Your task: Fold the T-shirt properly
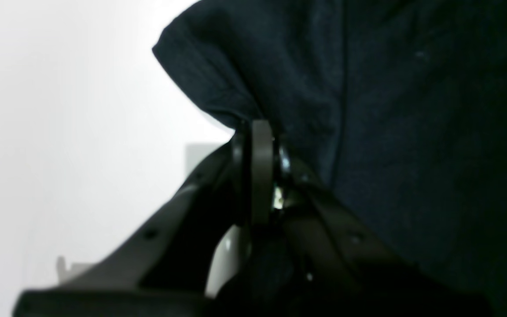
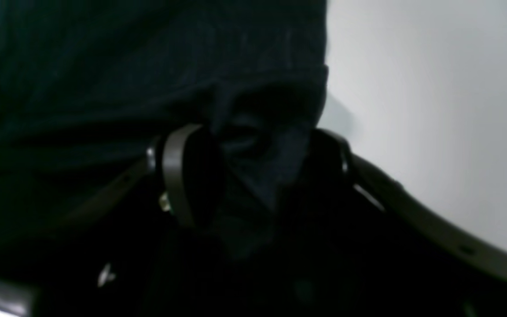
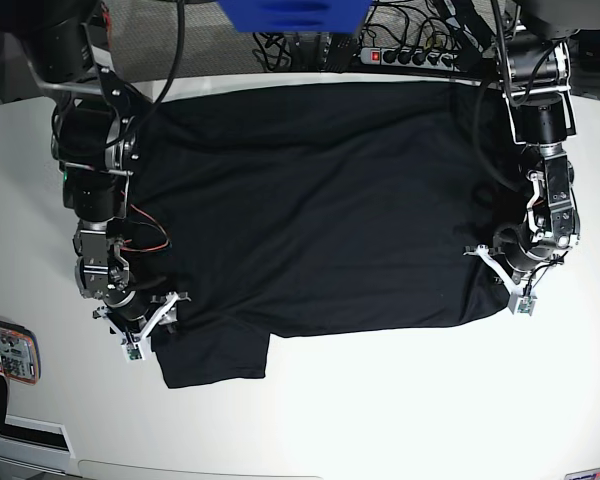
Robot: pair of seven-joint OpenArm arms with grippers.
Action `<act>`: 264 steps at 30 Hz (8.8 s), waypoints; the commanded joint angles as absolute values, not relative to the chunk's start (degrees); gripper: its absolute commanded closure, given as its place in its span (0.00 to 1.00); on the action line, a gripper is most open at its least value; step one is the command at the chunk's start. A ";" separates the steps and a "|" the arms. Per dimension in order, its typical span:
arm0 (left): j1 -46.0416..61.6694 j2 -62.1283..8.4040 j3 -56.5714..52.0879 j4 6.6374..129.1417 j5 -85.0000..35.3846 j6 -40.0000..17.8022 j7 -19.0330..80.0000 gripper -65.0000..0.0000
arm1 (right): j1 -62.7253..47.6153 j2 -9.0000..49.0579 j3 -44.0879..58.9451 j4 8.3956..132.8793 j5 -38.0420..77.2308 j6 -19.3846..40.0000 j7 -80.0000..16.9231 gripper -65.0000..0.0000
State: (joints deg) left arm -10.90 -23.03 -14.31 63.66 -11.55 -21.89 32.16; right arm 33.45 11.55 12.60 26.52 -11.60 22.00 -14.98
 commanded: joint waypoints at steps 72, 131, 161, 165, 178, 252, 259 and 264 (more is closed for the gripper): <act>19.30 -14.81 -30.64 108.97 -11.38 -15.69 30.99 1.00 | -10.24 11.21 24.48 92.18 -12.97 21.93 -19.56 1.00; 20.79 -14.73 -30.46 108.97 -11.47 -15.69 31.16 1.00 | 12.88 11.91 9.19 87.69 -12.97 22.11 -46.37 0.38; 20.62 -13.23 -30.46 109.05 -11.56 -15.69 31.16 1.00 | 27.30 7.69 5.49 55.25 -12.97 22.02 -38.02 0.38; 20.62 -13.23 -30.46 109.05 -11.38 -15.69 31.16 1.00 | 27.38 7.52 5.49 53.14 -12.97 22.02 -37.58 0.38; 20.62 -13.23 -30.46 109.05 -11.38 -15.69 31.16 1.00 | 33.19 7.52 5.14 48.66 -12.97 22.02 -34.15 0.59; 20.62 -13.23 -30.46 109.05 -11.38 -15.69 31.16 1.00 | 14.02 7.78 10.07 70.99 -12.97 22.11 -33.80 1.00; 20.88 -13.23 -30.64 110.73 -11.38 -15.69 31.16 1.00 | 8.22 7.78 10.68 79.69 -12.97 22.11 -35.91 1.00; 24.04 -13.14 -30.73 114.77 -11.47 -15.69 31.16 1.00 | 4.18 7.78 14.64 87.08 -12.97 22.11 -37.14 1.00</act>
State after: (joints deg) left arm 24.08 -12.58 -30.35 113.82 -11.51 -15.99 32.16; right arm 3.49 7.46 14.55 86.46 -13.02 22.44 -37.89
